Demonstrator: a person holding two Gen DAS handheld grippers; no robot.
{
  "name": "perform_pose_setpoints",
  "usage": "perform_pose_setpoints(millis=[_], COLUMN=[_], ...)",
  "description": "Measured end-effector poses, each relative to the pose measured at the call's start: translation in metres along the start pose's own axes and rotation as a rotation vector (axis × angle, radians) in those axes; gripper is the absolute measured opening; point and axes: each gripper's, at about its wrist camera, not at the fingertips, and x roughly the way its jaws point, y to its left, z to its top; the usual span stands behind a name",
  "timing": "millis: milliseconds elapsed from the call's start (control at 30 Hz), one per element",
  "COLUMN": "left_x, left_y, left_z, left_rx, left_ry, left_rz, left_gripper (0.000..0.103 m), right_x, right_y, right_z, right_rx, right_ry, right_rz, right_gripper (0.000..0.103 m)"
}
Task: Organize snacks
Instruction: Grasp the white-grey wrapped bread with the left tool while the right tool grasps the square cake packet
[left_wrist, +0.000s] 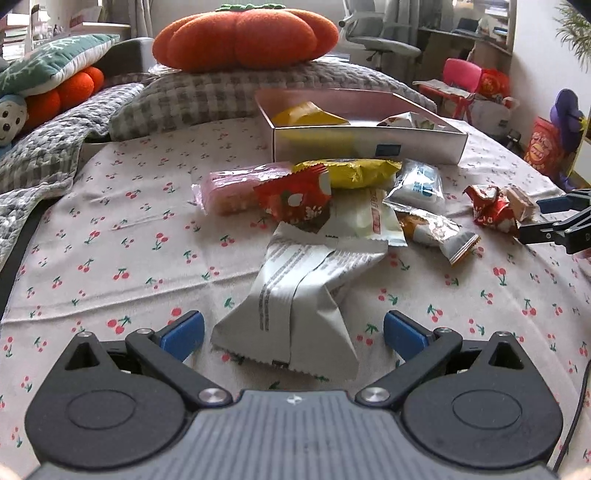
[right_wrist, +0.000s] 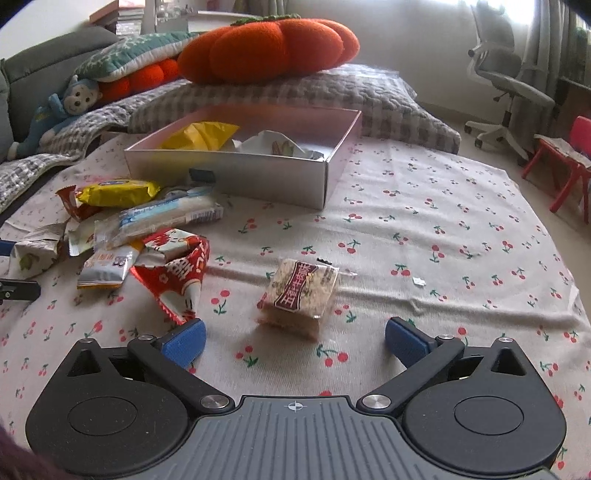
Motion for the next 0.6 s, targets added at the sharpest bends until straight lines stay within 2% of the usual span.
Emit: perform_pose_setpoints(millis=[267,433,600], left_x=[0.003,0.003,0.003], left_y=[0.001,0.002,0.002], left_z=[0.007,0.011,0.015], left_rx=[-0.001,-0.005,-0.006], left_ry=[0.008,0.012,0.018], left_rz=[-0.013,-0.019,-0.030], left_gripper=[0.093,0.077,0.069], right_x=[0.004,0.004,0.003], right_y=[0.001,0.002,0.001], right_z=[0.007,0.009,0.011], right_rx=[-0.007,-0.003,-0.003], right_ry=[0.019,0.022,0.011], right_rz=[-0.004,-0.007,-0.011], right_gripper=[0.102,0.099,0.088])
